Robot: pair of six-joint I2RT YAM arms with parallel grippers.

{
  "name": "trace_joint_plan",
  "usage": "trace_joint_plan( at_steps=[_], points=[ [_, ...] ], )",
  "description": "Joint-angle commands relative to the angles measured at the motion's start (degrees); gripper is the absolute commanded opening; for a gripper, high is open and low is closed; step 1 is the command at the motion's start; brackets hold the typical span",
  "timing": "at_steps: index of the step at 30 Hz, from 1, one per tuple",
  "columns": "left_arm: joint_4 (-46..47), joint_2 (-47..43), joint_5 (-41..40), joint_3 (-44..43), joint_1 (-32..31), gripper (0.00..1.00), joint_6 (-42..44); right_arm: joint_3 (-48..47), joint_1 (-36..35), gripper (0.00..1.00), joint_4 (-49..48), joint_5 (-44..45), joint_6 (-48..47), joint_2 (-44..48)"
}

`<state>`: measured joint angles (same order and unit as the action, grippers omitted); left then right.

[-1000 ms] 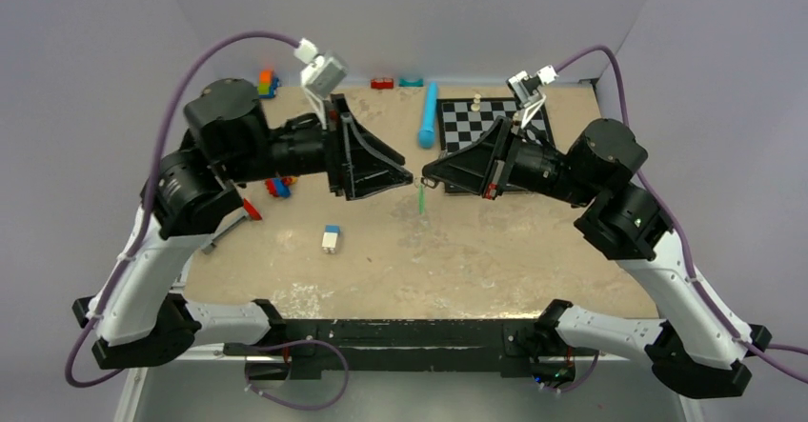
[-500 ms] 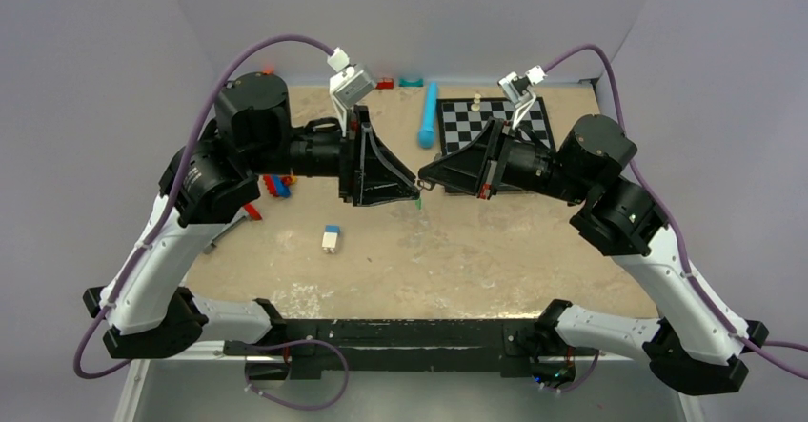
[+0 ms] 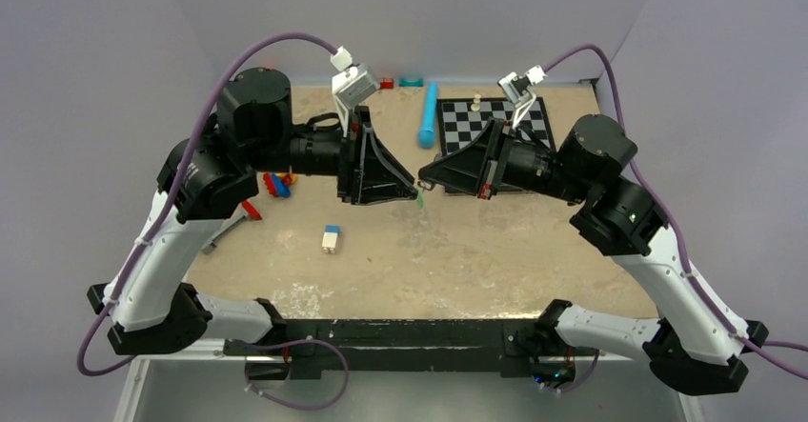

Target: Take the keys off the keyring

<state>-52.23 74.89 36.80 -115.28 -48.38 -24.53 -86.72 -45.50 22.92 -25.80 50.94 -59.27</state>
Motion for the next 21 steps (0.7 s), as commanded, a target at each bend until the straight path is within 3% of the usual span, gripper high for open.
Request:
trace_joint_plan(
  at_steps=[1, 9, 21],
  points=[
    [-1.3, 0.9, -1.0, -3.0, 0.3, 0.38, 1.5, -1.4, -0.2, 0.0, -2.3, -1.5, -0.4, -0.2],
    [-1.0, 1.3, -2.2, -2.8, 0.4, 0.36, 1.7, -0.7, -0.3, 0.0, -2.9, -1.7, -0.2, -0.2],
    [0.4, 1.7, -2.1, -2.2, 0.3, 0.25, 0.7, 0.0, -0.3, 0.0, -3.2, -1.8, -0.2, 0.1]
  ],
)
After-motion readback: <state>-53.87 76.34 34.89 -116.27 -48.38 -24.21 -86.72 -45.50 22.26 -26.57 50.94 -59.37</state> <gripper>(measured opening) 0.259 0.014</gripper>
